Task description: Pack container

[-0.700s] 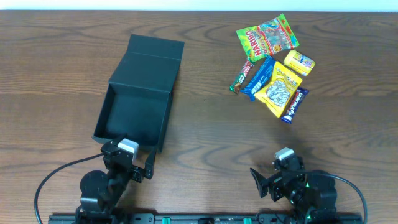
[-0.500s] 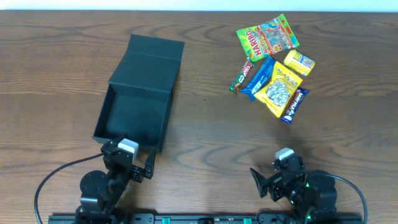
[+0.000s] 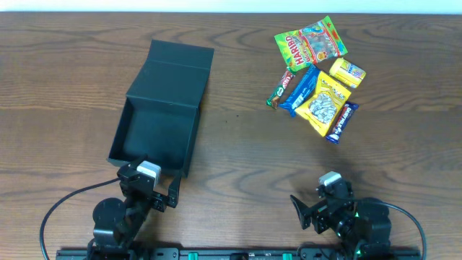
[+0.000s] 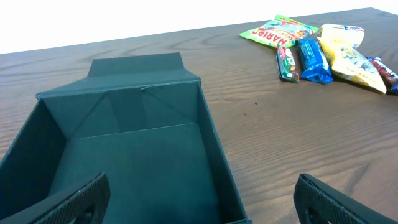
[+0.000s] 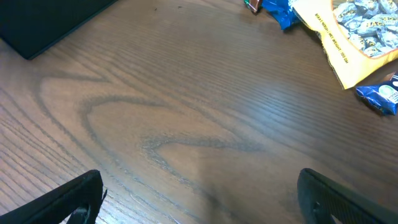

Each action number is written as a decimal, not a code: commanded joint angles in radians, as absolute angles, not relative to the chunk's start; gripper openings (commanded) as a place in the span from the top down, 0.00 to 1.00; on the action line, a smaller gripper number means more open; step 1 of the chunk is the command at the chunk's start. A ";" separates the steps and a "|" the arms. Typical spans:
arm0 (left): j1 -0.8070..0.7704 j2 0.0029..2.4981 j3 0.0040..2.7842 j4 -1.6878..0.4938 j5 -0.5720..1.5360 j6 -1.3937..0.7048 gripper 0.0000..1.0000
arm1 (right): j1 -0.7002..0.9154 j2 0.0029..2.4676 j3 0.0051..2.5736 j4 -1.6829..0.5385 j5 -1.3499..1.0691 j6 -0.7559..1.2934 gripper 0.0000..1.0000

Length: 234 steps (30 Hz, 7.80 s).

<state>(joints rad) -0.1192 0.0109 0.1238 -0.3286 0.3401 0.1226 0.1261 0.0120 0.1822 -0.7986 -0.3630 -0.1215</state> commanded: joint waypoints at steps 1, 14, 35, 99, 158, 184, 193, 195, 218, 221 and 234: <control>-0.115 0.004 0.101 -0.328 0.340 0.108 0.05 | 0.131 0.006 0.178 -0.798 -0.370 -0.136 0.01; -0.117 0.004 0.101 -0.329 0.343 0.107 0.05 | 0.131 0.006 0.178 -0.798 -0.370 -0.136 0.01; -0.118 0.262 0.388 -0.279 0.385 -0.029 0.05 | 0.131 0.006 0.178 -0.798 -0.370 -0.136 0.01; -0.516 1.504 0.822 -0.084 0.336 -0.669 0.94 | 0.131 0.006 0.178 -0.798 -0.370 -0.136 0.01; -0.537 1.490 1.075 -0.735 -0.313 -0.252 0.32 | 0.131 0.006 0.178 -0.798 -0.370 -0.136 0.01; -0.417 1.694 1.075 -0.545 0.075 -0.294 0.94 | 0.131 0.006 0.178 -0.798 -0.370 -0.136 0.01; -0.479 1.694 1.075 -0.519 0.041 -0.306 0.94 | 0.131 0.006 0.178 -0.798 -0.370 -0.136 0.01; -0.478 1.694 1.075 -0.524 0.041 -0.336 0.94 | 0.131 0.006 0.178 -0.798 -0.370 -0.136 0.01; -0.477 1.694 1.075 -0.541 0.014 -0.381 0.94 | 0.131 0.006 0.178 -0.798 -0.370 -0.136 0.01; -0.476 1.694 1.075 -0.538 0.009 -0.364 0.94 | 0.131 0.006 0.178 -0.798 -0.370 -0.136 0.01; -0.477 1.694 1.075 -0.551 0.009 -0.362 0.05 | 0.131 0.006 0.177 -0.798 -0.370 -0.136 0.01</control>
<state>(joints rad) -0.4808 1.6890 1.0752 -0.5430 0.0185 -0.3695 0.1261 0.0109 0.1818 -0.7967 -0.3634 -0.1215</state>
